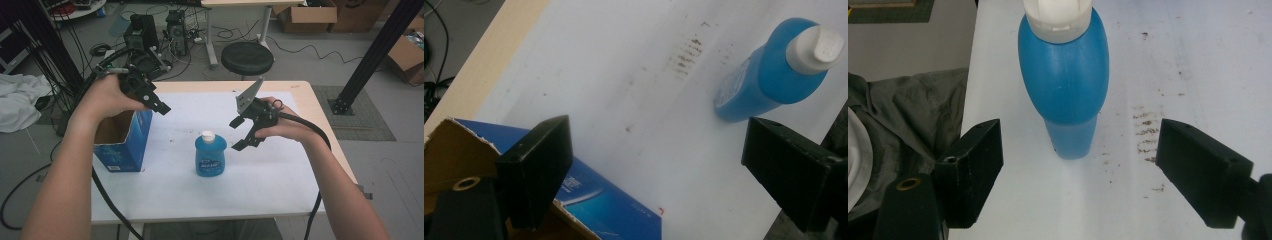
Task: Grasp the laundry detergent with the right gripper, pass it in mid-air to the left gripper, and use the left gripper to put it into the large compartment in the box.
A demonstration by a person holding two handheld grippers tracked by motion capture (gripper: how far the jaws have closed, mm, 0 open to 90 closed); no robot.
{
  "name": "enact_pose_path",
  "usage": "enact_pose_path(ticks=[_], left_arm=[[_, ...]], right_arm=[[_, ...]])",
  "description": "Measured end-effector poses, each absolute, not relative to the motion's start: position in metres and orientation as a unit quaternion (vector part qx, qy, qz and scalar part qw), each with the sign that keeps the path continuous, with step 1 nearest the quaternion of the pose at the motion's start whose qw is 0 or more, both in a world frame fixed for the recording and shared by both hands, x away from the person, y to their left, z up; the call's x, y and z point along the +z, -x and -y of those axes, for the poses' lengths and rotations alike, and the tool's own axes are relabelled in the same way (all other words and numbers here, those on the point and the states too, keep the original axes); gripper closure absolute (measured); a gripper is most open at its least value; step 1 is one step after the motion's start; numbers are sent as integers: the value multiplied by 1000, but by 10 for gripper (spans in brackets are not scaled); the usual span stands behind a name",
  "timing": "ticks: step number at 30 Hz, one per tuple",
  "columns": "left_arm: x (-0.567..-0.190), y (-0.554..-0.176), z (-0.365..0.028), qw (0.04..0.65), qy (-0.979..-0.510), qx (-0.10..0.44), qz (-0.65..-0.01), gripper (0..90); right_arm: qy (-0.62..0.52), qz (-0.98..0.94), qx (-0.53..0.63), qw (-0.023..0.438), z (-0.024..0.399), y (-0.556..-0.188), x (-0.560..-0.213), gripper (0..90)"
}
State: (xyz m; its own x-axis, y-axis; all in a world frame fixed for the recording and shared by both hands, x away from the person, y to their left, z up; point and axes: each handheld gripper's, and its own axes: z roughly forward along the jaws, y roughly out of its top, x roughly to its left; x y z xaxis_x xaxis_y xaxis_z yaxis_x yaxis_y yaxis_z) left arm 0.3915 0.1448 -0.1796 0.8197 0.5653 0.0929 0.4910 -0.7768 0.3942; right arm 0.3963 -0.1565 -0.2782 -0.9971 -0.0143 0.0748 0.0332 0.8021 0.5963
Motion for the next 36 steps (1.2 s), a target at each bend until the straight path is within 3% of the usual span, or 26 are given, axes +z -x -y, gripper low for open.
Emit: enact_pose_path(ticks=[36], left_arm=[[-190,-390,-154,181,-935,92,-289,142]], right_arm=[[3,928,-366,69,122,-399,-345,237]])
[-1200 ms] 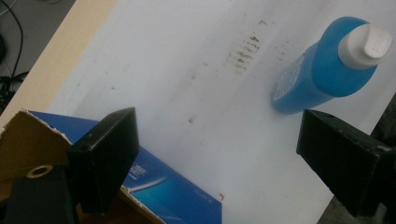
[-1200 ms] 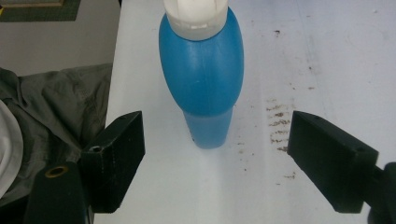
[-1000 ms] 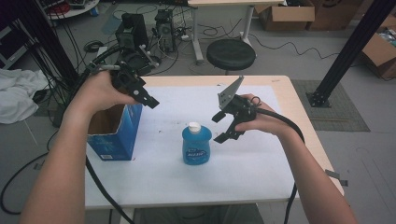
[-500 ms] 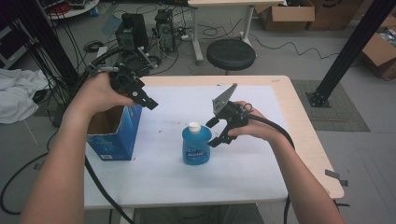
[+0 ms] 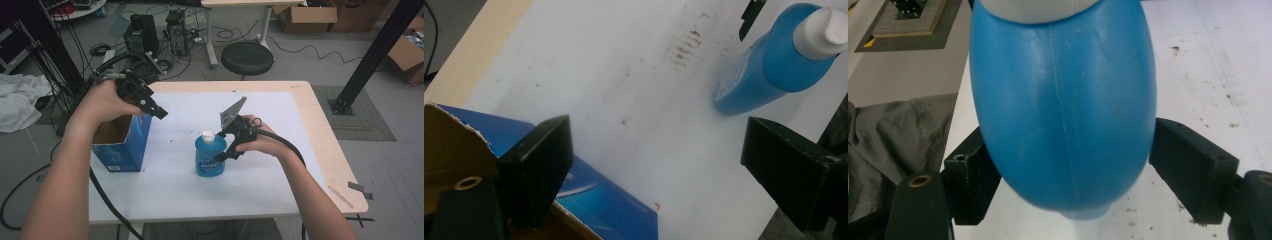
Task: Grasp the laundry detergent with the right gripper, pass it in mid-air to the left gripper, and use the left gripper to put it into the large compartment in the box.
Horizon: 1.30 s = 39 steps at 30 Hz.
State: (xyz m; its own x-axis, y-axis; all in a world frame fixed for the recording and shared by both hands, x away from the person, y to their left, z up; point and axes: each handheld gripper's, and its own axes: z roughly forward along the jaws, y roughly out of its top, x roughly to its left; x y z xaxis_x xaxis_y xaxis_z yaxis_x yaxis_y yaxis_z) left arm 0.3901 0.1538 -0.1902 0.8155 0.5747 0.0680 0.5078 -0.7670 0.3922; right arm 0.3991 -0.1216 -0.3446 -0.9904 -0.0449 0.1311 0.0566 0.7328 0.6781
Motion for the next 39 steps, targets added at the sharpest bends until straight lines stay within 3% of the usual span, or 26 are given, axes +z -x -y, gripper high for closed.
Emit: enact_pose_path(ticks=[15,22,39], left_arm=[[-192,-391,-154,183,-935,90,-291,147],[-192,-392,-153,180,-936,89,-288,148],[-187,-388,-149,188,-943,84,-262,153]], right_arm=[[-3,921,-381,75,115,-397,-355,286],[-11,919,-387,70,112,-396,-358,409],[-16,917,-395,59,114,-397,-354,443]])
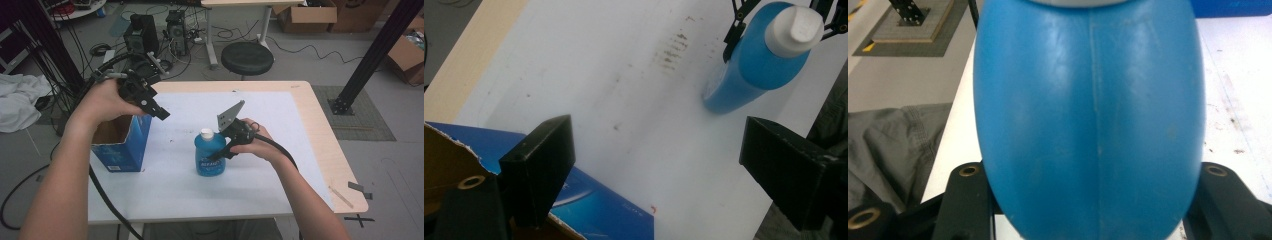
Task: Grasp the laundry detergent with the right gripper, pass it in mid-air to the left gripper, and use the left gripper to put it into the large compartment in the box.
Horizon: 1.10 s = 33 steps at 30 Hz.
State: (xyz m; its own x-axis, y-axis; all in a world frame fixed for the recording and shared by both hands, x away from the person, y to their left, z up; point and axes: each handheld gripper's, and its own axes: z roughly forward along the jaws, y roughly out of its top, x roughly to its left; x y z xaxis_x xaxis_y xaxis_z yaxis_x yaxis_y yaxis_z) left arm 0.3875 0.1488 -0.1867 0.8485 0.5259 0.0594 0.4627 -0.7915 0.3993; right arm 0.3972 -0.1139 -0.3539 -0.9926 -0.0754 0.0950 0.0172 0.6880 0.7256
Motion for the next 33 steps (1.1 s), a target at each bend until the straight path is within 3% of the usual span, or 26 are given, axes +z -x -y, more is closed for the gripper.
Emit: enact_pose_path(ticks=[18,33], left_arm=[[-165,-377,-117,198,-962,53,-181,140],[-159,-367,-78,182,-975,35,-119,145]], right_arm=[[-40,919,-388,56,98,-397,-276,446],[-45,928,-367,46,88,-392,-245,446]])
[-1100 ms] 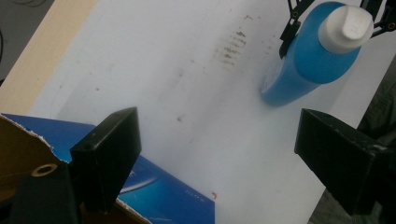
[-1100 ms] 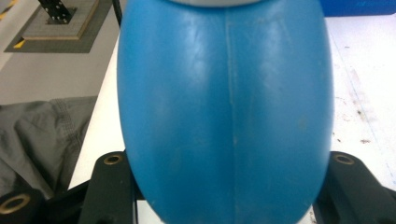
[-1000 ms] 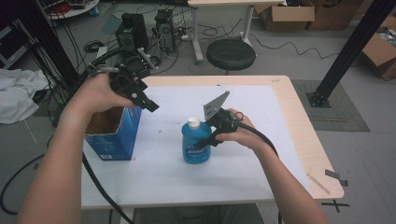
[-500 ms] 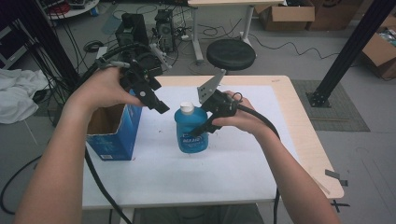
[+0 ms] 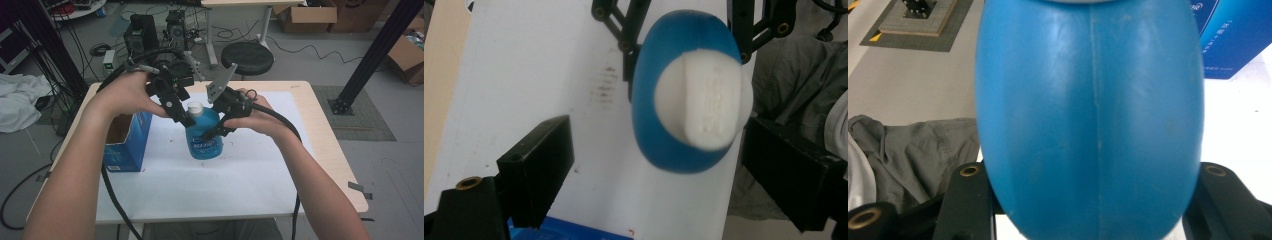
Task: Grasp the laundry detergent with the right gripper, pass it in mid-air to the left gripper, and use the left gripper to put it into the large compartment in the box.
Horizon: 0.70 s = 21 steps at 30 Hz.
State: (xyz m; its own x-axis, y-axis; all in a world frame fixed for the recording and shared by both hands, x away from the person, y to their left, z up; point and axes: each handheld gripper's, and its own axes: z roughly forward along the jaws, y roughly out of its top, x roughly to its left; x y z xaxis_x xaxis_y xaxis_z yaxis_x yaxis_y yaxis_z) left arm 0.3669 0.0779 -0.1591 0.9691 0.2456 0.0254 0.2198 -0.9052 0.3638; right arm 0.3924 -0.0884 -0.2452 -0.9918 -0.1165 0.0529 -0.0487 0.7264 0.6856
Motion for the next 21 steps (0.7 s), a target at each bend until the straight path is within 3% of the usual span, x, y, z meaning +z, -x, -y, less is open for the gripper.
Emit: enact_pose_path(ticks=[21], left_arm=[[-169,-363,-54,152,-983,41,-93,159]], right_arm=[[-40,930,-361,59,85,-390,-238,447]])
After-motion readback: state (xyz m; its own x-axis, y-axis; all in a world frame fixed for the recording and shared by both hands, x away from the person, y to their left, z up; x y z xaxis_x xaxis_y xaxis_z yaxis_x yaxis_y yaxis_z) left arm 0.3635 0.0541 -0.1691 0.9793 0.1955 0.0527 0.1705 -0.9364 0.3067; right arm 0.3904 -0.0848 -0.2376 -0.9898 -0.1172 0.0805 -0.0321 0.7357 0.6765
